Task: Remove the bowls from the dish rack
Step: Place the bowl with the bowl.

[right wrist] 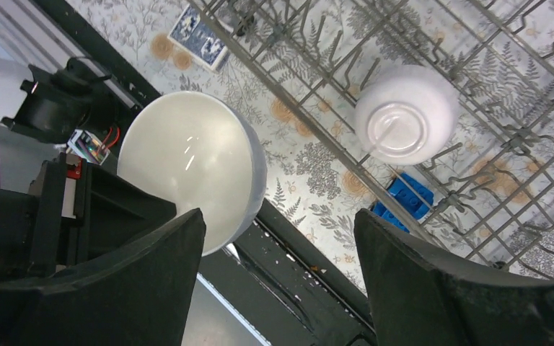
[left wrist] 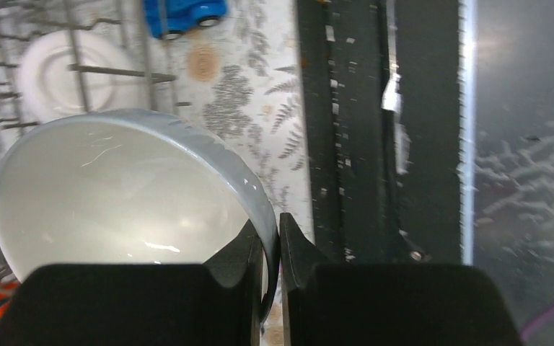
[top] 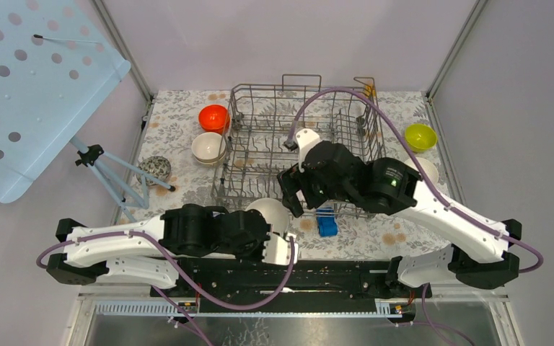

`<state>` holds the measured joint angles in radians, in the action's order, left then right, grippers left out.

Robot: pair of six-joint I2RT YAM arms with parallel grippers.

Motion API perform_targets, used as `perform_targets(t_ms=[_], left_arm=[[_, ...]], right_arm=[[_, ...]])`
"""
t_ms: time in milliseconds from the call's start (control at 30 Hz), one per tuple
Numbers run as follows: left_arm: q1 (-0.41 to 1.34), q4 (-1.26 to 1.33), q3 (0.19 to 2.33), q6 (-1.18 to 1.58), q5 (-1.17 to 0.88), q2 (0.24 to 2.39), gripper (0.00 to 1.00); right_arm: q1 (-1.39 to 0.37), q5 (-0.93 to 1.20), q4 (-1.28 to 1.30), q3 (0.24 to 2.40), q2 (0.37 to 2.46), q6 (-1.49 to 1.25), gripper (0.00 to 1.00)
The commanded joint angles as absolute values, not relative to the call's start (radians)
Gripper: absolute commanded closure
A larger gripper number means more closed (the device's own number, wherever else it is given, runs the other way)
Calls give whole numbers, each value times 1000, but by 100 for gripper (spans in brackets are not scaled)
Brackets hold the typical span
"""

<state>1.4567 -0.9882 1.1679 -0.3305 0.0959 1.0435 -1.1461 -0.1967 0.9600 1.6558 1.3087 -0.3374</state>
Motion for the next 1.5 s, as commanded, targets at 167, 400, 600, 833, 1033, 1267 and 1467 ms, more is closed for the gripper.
perform_targets(t_ms=[167,400,600,833,1033,1267,1467], left_arm=[[1470,-1003,1204,-398,-136,1029,100],[1505,-988,1175,-455,-21,1024,100],[1533,-938,1146,-486,45,994,100],[1554,-934,1152,-494,74,997,100],[1561,-921,1155,-490,73,996,100],[1562,-908,1157,-477,66,986,100],[1562,-890,1150,-449,88,990,100]], right_arm=[[-1206,-189,959,1604,1354,-345,25],[-1206,-115,905,1548,1350,-372,31],[-1205,-78,885,1526,1353,-389,31],[-1206,-78,881,1507,1367,-393,43],[-1206,-74,871,1494,1373,-399,51],[-1206,-75,877,1480,1383,-399,61],[-1206,-95,885,1477,1384,-399,84]])
